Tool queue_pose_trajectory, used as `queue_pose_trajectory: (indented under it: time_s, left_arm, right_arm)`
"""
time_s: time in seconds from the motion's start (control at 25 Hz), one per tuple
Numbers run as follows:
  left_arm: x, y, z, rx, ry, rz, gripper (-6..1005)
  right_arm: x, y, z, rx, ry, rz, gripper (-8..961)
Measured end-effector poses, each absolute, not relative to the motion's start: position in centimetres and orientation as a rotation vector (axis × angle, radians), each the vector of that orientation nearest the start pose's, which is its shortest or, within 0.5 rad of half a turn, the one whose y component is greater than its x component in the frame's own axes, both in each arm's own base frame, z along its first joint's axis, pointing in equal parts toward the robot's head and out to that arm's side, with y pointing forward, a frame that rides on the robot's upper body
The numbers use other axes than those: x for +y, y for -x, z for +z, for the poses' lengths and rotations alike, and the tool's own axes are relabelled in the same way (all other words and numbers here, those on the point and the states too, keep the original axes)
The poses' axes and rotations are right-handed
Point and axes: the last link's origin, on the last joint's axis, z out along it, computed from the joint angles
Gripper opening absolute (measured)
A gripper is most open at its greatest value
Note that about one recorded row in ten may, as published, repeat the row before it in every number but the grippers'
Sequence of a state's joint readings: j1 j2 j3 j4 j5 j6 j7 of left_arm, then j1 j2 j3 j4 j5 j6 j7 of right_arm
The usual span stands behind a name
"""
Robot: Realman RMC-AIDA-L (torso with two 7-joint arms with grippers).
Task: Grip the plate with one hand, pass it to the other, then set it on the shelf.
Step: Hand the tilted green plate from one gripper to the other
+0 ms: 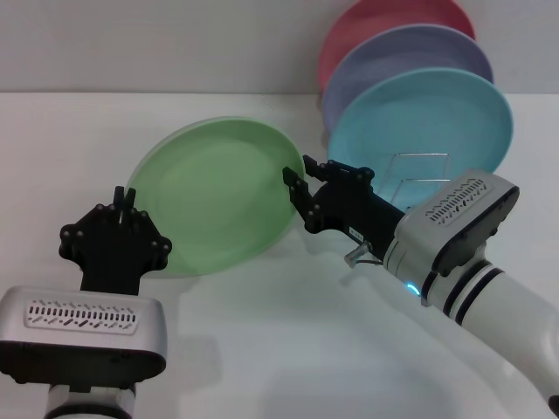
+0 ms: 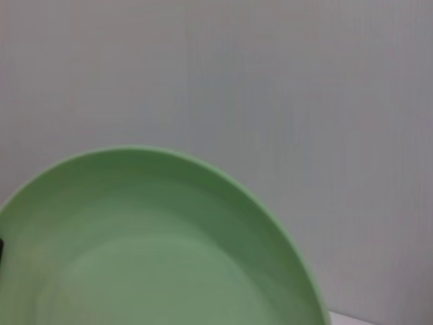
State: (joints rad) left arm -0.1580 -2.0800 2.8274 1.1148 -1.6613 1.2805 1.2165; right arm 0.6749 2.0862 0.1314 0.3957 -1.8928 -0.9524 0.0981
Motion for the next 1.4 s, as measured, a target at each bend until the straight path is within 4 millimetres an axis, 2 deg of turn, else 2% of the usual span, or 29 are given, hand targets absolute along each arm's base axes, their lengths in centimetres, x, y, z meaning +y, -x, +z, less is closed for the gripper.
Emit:
queue_pose_trajectory:
  time_s: [0.28,1.4]
  left_arm:
    - [23.50,21.37,-9.00,-0.404,1.554,-0.302,28]
    - [23.56,21.36,-9.01,-0.401,1.556,-0.302,28]
  right_arm:
    - [33.94,-21.64,-12.65,0.479,2.168,0.752,259]
    - [33.87,-21.76,-12.65,0.481,2.167,0.750,135]
